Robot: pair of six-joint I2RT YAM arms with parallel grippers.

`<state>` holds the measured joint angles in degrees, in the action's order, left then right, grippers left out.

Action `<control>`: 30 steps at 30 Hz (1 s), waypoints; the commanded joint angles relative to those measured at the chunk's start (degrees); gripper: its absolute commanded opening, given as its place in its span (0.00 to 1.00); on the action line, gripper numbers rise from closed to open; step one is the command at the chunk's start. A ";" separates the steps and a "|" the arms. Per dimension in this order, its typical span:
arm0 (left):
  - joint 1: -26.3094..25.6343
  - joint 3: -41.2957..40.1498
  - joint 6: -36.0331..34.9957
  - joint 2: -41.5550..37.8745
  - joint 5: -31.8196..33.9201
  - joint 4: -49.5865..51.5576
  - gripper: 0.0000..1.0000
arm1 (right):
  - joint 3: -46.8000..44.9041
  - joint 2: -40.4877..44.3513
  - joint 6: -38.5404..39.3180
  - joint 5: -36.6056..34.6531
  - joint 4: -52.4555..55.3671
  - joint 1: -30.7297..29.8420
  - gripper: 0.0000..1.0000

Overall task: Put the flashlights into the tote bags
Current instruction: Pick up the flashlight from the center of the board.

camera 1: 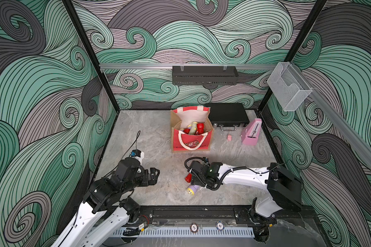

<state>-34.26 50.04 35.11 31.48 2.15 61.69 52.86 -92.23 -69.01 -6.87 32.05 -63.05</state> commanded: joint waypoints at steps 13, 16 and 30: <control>-0.20 -0.12 -0.05 0.09 2.24 -0.26 0.99 | -2.49 -0.84 -2.16 1.69 0.75 1.87 0.47; -0.19 -0.21 0.04 -0.16 2.50 -0.24 0.99 | -4.04 -0.24 -1.83 0.89 0.73 2.27 0.40; -0.19 -0.12 0.31 0.46 3.56 -0.25 0.99 | -5.20 1.11 2.53 -0.34 3.59 2.60 0.24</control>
<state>-34.26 50.00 35.16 31.40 4.60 61.71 49.19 -92.14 -67.29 -4.67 31.05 -60.77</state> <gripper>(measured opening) 0.986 0.386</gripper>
